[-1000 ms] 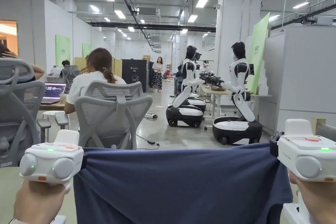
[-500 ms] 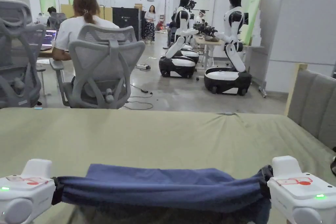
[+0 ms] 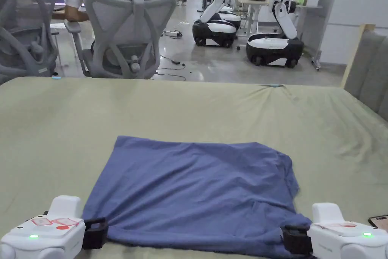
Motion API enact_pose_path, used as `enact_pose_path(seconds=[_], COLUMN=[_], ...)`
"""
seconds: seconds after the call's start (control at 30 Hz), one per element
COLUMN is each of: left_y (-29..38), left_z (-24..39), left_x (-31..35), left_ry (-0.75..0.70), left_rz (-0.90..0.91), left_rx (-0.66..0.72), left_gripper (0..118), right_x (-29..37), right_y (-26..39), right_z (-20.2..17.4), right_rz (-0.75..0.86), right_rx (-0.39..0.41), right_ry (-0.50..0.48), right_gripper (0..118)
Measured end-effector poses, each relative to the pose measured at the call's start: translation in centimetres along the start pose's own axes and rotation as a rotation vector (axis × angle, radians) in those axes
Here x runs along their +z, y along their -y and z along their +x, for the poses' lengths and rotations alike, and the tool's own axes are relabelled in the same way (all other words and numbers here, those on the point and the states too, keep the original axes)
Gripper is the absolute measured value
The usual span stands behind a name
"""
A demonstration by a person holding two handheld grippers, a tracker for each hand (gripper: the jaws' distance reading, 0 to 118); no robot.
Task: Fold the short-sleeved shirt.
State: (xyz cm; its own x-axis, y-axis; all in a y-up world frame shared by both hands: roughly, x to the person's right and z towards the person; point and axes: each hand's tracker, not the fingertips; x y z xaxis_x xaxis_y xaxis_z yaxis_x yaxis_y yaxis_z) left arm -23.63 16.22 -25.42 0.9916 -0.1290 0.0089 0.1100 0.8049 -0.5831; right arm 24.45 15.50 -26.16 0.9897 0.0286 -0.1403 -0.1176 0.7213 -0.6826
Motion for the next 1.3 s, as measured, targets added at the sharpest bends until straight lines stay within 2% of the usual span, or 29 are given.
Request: enact_pose_path(seconds=[0.07,0.1,0.13,0.17,0.2,0.27,0.3,0.4,0.5,0.57,0.63,0.67,0.77,0.8,0.83,0.97,1.0,1.03,1.1,1.3], left_y=[-0.9,-1.2,-1.5,-1.6,-1.7,-1.4,-1.3,-0.6,0.0,0.5,1.1,1.5,2.6,2.9,3.3,3.9,4.1,4.0,4.0,2.6], left_z=[1.4,2.2,2.9,3.4,3.8,4.6,4.8,4.1,1.9,-0.5,-2.6,-3.4,-5.3,-5.6,-5.8,-5.1,-4.7,-4.2,-3.3,-2.7], left_x=[1.4,2.1,2.5,2.8,2.9,2.5,2.1,1.0,1.0,0.5,0.3,0.2,-0.1,-0.4,-0.6,-2.7,-3.4,-3.9,-4.9,-5.0], left_ry=[0.027,0.037,0.05,0.067,0.081,0.101,0.102,0.151,0.077,0.057,0.015,0.008,0.003,0.003,0.005,0.066,0.082,0.106,0.144,0.083], left_rz=[0.046,0.06,0.066,0.075,0.079,0.066,0.055,0.001,-0.001,-0.025,-0.045,-0.041,-0.068,-0.076,-0.071,-0.119,-0.122,-0.123,-0.125,-0.168], left_rx=[-0.009,-0.011,-0.005,0.005,0.012,0.011,0.01,0.053,0.083,0.145,0.152,0.147,0.149,0.147,0.139,0.067,0.051,0.035,0.012,0.016], left_gripper=[93,84,74,56,48,29,0,0,0,0,0,8,94,111,110,83,70,51,1,0], right_x=[1.9,2.6,3.1,3.5,3.8,3.9,3.5,3.3,2.6,2.0,1.3,1.1,0.1,-0.2,-0.5,-0.9,-0.9,-0.8,-0.4,1.5], right_y=[-1.0,-1.4,-1.6,-1.9,-1.9,-1.8,-1.7,-1.4,-1.2,-1.1,-0.5,-0.2,0.4,0.6,0.7,0.8,0.7,0.6,0.5,1.1], right_z=[-1.2,-2.0,-2.8,-3.3,-3.9,-5.3,-5.6,-5.7,-6.4,-6.7,-6.9,-7.0,-7.5,-7.6,-7.7,-7.4,-7.2,-6.9,-6.1,-2.5], right_rz=[0.082,0.105,0.116,0.143,0.159,0.171,0.187,0.177,0.17,0.151,0.118,0.11,0.082,0.075,0.065,0.044,0.042,0.04,0.04,0.033], right_rx=[-0.006,-0.006,-0.003,-0.003,-0.003,0.016,0.033,0.006,0.034,0.033,0.024,0.016,0.006,0.004,0.001,0.003,0.004,0.003,0.0,-0.033], right_ry=[-0.024,-0.02,-0.022,-0.036,-0.041,0.009,0.034,-0.011,0.002,-0.004,-0.011,-0.014,-0.03,-0.031,-0.036,-0.038,-0.035,-0.031,-0.019,0.055], right_gripper=[105,99,84,60,60,36,0,0,0,0,0,0,0,0,0,0,0,0,0,0])
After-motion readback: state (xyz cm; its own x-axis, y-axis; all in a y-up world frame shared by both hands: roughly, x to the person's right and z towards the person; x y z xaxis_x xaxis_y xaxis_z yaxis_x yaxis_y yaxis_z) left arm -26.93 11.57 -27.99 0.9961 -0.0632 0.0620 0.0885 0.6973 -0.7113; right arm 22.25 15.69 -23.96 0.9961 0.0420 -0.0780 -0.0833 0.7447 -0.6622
